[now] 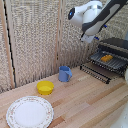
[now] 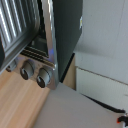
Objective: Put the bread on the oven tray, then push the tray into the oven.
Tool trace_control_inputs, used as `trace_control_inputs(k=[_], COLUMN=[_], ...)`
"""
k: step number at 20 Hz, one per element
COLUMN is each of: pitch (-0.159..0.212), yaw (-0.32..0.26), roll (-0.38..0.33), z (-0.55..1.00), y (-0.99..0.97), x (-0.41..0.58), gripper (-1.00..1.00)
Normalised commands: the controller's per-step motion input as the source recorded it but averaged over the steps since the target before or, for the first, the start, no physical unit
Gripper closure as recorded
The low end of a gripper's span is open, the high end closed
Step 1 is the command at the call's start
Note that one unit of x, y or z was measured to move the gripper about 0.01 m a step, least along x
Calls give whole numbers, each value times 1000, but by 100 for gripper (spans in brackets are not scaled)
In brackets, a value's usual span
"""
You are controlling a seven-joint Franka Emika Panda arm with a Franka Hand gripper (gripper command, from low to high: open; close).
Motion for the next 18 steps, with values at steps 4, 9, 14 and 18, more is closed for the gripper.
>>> trace_control_inputs(k=[4, 9, 14, 18], pitch=[271, 132, -55, -96], yaw=[150, 161, 126, 107], roll=[-254, -213, -123, -96], z=[-192, -410, -426, -374], y=[0, -6, -60, -28], x=[0, 163, 199, 217], gripper=[-100, -100, -100, -100])
